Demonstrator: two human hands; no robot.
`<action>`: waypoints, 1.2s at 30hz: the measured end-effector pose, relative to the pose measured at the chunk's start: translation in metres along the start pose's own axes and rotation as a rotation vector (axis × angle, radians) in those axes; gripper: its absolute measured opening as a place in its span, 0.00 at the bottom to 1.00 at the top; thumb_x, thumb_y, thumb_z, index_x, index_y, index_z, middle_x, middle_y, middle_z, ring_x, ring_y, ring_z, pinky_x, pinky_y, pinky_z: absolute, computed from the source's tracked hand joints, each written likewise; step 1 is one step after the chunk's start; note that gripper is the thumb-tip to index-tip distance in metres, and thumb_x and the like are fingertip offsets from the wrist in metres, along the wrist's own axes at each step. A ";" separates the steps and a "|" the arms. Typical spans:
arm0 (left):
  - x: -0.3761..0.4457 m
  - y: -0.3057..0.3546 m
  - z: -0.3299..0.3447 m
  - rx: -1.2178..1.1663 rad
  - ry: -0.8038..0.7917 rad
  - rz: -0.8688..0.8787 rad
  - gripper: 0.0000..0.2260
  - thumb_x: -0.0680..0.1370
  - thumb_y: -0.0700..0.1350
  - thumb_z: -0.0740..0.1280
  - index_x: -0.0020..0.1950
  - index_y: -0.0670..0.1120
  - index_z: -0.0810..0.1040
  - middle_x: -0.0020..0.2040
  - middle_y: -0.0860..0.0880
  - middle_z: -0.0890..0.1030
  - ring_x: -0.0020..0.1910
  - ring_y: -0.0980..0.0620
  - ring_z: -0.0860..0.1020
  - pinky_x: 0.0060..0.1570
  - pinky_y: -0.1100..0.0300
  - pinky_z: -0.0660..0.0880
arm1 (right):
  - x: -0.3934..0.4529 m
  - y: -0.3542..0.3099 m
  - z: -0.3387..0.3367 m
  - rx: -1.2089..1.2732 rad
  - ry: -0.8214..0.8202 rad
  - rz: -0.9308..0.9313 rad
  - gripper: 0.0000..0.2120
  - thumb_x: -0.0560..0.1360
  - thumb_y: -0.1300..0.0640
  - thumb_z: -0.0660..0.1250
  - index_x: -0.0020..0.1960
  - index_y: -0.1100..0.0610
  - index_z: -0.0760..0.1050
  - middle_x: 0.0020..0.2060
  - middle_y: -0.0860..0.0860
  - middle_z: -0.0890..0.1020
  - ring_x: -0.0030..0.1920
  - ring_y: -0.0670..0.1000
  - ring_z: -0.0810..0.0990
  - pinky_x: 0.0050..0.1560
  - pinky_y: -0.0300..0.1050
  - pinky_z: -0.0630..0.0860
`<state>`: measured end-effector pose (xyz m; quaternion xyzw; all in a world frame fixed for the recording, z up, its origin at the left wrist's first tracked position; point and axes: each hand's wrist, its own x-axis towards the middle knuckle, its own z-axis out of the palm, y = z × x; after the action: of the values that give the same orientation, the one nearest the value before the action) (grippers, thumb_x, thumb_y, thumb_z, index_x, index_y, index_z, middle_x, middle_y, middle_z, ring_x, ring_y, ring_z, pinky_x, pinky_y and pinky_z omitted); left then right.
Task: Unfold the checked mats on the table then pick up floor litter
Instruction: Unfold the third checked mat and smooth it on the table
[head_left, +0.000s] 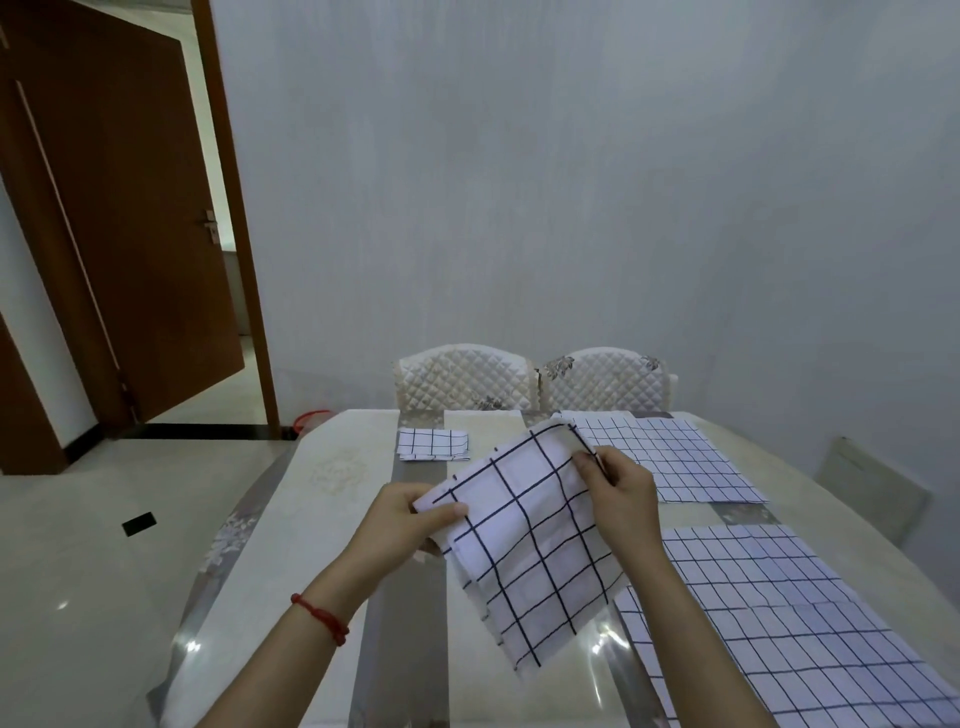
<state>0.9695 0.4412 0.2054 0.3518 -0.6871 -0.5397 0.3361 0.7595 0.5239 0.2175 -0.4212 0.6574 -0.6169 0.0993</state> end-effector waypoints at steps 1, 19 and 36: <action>0.001 0.002 0.000 -0.029 0.029 -0.003 0.05 0.72 0.41 0.70 0.36 0.47 0.83 0.33 0.49 0.85 0.31 0.53 0.82 0.30 0.63 0.78 | 0.001 0.002 -0.001 0.002 0.007 0.019 0.24 0.74 0.57 0.67 0.26 0.51 0.58 0.20 0.43 0.61 0.25 0.42 0.59 0.27 0.35 0.55; 0.010 0.029 0.042 -0.313 0.137 0.018 0.08 0.74 0.36 0.67 0.36 0.41 0.82 0.28 0.48 0.83 0.29 0.51 0.82 0.28 0.63 0.77 | -0.046 -0.026 0.043 0.034 -0.308 0.004 0.04 0.70 0.53 0.71 0.45 0.47 0.79 0.36 0.43 0.83 0.40 0.40 0.81 0.39 0.33 0.76; 0.016 -0.002 -0.023 -0.132 0.450 0.016 0.07 0.75 0.40 0.67 0.39 0.48 0.81 0.29 0.56 0.83 0.31 0.59 0.81 0.25 0.69 0.75 | 0.004 0.009 -0.005 -0.030 0.060 0.142 0.20 0.72 0.58 0.68 0.28 0.56 0.61 0.25 0.51 0.62 0.29 0.49 0.60 0.30 0.43 0.56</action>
<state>0.9806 0.4153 0.2091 0.4353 -0.5608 -0.4886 0.5073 0.7498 0.5237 0.2122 -0.3562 0.6976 -0.6106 0.1166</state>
